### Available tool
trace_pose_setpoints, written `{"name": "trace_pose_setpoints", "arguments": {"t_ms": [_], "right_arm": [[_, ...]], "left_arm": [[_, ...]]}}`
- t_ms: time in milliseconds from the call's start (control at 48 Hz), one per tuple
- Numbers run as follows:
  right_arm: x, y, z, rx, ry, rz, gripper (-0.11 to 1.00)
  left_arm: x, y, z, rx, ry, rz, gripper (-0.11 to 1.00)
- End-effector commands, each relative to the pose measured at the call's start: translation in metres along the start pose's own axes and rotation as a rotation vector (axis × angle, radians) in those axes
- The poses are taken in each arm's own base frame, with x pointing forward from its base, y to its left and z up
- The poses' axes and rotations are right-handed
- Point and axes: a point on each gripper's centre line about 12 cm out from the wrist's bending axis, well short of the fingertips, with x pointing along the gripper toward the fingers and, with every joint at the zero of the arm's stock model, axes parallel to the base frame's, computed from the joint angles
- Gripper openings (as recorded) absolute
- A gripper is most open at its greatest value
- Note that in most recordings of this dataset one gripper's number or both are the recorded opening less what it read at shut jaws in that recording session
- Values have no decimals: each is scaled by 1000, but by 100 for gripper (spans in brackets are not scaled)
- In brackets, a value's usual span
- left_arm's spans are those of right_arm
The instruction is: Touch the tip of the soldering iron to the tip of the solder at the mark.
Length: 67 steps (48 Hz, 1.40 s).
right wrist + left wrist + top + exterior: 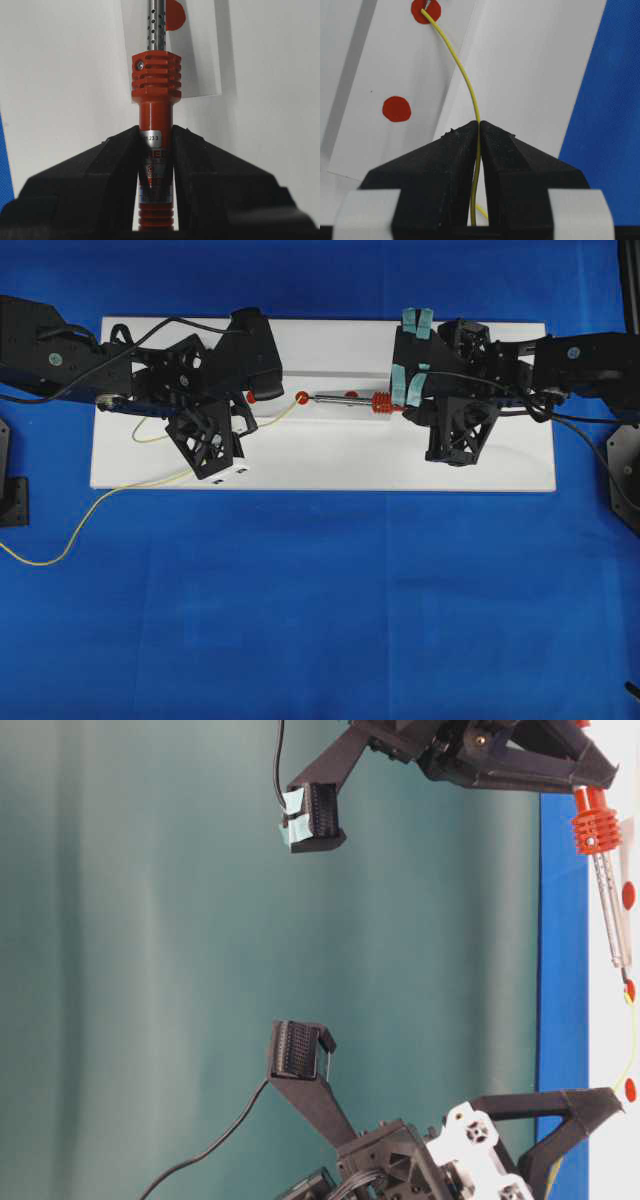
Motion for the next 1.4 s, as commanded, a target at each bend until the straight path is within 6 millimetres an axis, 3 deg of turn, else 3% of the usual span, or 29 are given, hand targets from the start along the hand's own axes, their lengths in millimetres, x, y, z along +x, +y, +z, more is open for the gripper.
{"name": "trace_pose_setpoints", "arguments": {"t_ms": [0,250,521,667,938,1147,1376], "right_arm": [[-6,1,11,-4,-38,2,6],[-6,1,11,-4,-37,2,6],[-6,1,11,-4,-38,2,6],[-6,1,11,-4,-38,2,6],[-7,0,12,-3,-43,2,6],[-35,-2,12,4,-91,1,6],[-66,-7,-7,15,-152,-1,6]], "left_arm": [[-5,-1,9,0,-32,-5,3],[-10,-2,11,2,-39,-7,3],[-53,-4,18,0,-96,-19,3],[-66,-3,14,1,-105,-22,3],[-71,-3,9,-2,-114,-25,3],[-70,-3,11,1,-115,-25,3],[-70,-4,11,-3,-115,-27,3]]}}
